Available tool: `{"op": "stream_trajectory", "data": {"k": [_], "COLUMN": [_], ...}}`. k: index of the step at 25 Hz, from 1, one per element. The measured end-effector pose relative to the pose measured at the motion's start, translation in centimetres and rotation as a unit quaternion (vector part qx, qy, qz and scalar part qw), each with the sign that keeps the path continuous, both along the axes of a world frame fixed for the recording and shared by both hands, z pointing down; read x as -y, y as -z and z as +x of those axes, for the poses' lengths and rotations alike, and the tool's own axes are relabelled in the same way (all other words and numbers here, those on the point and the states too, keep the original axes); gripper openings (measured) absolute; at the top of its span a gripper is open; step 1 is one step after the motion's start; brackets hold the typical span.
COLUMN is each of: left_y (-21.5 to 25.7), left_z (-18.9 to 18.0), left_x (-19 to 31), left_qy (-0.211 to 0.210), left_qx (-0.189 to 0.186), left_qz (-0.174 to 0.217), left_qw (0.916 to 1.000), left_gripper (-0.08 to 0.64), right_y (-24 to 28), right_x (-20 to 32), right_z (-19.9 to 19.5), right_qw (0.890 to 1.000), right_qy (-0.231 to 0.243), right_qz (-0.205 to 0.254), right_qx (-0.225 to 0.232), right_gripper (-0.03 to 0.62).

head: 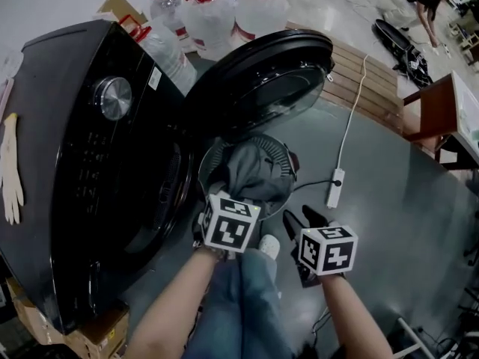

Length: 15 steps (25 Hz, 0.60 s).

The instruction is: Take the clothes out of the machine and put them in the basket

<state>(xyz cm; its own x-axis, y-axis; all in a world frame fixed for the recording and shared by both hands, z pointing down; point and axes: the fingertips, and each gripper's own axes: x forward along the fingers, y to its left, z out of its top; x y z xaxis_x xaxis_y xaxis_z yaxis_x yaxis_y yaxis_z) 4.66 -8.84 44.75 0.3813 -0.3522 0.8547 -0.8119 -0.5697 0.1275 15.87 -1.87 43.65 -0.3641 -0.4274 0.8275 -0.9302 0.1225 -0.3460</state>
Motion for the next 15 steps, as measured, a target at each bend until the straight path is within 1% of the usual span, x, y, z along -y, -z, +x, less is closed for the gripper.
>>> {"op": "stream_trajectory", "data": {"k": [3,8,12,14,15], "left_y": [-2.6,-7.3,-10.2,-11.1,-11.4], "left_z": [-0.1,-0.5,-1.2,-1.8,-2.2], "left_x": [0.0,-0.9,-0.4,0.1,0.1], "left_qy": [0.001,0.018,0.043,0.057,0.066], "left_qx": [0.001,0.009,0.007,0.017,0.028], "left_qz": [-0.012,-0.033,-0.049,-0.054,-0.064], "left_qw": [0.9999,0.9993,0.9979,0.9968,0.9954], "left_gripper": [0.091,0.091,0.091,0.092,0.097], "right_y": [-1.9,-5.3,-6.5,-6.6,-6.6], "right_x": [0.5,0.3,0.9,1.2,1.4], "right_z": [-0.1,-0.3,-1.2,-1.7,-1.9], "right_qw": [1.000,1.000,1.000,1.000,1.000], "right_qy": [-0.001,-0.010,-0.008,-0.005,-0.004], "right_qz": [0.000,-0.010,-0.011,-0.009,-0.008], "right_qx": [-0.001,-0.001,0.002,0.002,0.002], "right_gripper": [0.202,0.201,0.201,0.201,0.201]}}
